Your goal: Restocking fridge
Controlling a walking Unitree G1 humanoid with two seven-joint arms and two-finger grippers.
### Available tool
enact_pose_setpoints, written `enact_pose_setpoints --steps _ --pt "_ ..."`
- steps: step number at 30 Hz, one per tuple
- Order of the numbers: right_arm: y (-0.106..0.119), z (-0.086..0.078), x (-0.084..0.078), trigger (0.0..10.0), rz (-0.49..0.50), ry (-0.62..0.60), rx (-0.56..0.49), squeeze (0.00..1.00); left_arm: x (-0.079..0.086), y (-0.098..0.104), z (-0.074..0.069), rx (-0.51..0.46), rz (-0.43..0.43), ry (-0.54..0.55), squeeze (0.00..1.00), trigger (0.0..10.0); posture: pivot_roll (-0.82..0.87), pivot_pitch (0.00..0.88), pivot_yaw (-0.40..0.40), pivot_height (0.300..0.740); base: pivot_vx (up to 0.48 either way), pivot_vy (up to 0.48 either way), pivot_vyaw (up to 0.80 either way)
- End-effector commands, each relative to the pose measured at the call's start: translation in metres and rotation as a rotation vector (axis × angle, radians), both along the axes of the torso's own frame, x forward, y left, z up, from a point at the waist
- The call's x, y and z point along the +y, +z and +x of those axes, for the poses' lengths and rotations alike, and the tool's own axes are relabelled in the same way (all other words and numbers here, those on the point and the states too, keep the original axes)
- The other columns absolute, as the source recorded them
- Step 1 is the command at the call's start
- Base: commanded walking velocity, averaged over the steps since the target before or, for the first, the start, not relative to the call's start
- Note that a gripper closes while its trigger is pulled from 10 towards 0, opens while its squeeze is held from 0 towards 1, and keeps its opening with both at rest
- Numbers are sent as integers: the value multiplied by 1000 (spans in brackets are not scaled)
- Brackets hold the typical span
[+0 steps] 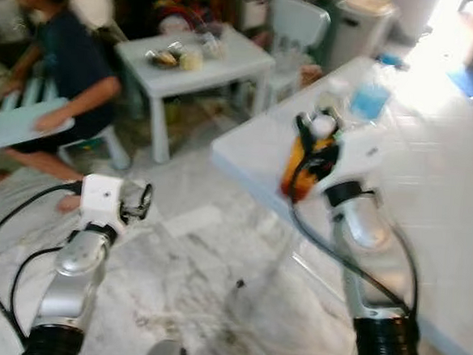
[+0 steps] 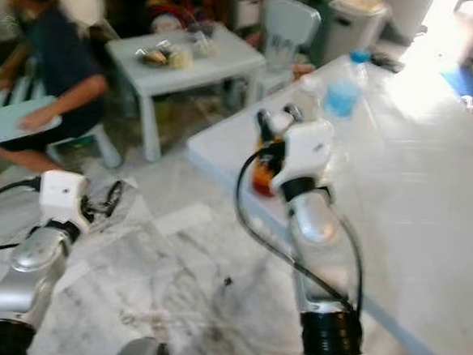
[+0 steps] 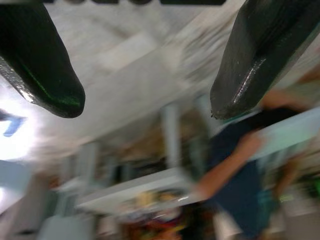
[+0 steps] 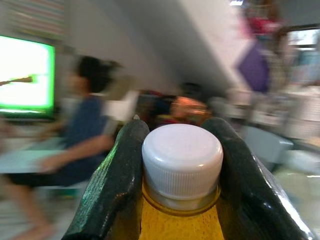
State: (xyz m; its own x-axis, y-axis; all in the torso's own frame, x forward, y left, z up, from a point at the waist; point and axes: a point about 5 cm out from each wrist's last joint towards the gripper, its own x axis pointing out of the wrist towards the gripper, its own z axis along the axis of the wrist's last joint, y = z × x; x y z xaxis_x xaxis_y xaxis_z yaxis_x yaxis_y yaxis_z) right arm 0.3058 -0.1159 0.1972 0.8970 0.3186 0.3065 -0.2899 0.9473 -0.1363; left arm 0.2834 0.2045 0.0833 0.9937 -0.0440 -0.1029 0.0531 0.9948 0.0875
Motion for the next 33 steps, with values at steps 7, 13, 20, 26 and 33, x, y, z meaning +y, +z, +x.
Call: enact_pose_setpoints --steps 7,13,20,26,33 --pt "-5 -2 -3 10000 5 -4 3 0 1 -5 -4 17 42 -30 0 10000 22 0 4 740 0 0 800" --pt "-33 -5 -15 10000 -32 -73 68 0 16 -21 -14 67 82 -21 0 10000 26 0 -2 740 0 0 800" --pt "-85 -21 -45 10000 2 -246 249 0 25 -45 -34 118 99 37 0 10000 6 0 12 740 0 0 800" --pt "-104 -35 -33 10000 -39 -210 283 0 17 -55 -34 131 93 26 0 10000 1 0 3 740 0 0 800" --pt "-103 -29 -32 10000 -40 -208 268 0 7 -51 -25 86 103 8 0 10000 18 0 -2 740 0 0 800"
